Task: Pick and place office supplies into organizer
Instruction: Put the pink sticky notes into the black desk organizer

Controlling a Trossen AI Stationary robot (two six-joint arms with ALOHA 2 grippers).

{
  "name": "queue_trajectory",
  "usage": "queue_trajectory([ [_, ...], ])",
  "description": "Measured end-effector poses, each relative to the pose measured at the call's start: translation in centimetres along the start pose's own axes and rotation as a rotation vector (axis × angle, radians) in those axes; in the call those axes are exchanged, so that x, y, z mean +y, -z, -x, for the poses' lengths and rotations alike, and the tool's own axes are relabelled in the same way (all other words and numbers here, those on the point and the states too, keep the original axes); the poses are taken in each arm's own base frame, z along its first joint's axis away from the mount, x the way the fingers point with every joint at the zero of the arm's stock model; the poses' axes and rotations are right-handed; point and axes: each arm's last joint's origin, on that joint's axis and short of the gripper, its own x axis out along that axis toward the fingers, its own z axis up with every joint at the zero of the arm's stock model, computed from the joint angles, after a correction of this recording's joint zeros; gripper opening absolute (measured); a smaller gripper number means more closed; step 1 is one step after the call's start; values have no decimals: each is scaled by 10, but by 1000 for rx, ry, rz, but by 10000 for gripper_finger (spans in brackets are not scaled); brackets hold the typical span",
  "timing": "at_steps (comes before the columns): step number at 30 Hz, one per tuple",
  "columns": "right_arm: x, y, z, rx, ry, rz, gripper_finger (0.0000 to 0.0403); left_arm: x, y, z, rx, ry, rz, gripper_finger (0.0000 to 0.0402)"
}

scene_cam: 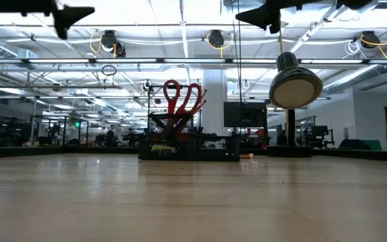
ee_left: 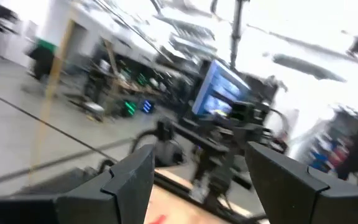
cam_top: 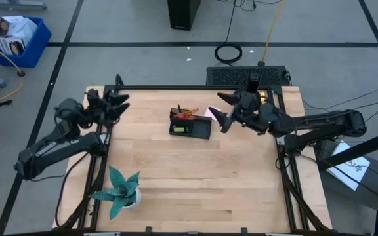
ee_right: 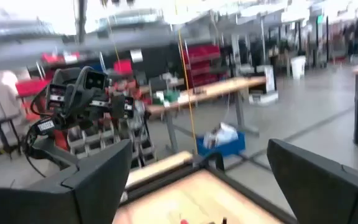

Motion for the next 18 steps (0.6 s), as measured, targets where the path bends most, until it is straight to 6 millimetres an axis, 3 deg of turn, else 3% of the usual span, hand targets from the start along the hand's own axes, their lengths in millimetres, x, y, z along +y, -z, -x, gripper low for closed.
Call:
queue_trajectory([
  [5, -1, -18, -10, 120, 55, -33, 364, 10, 25, 17, -52, -65, 28, 255],
  [13, -7, -42, -26, 292, 136, -33, 364, 14, 41, 27, -80, -58, 39, 255],
  [18, -11, -56, -43, 401, 108, -54, 364, 20, 52, 27, 24, -116, 28, 255],
])
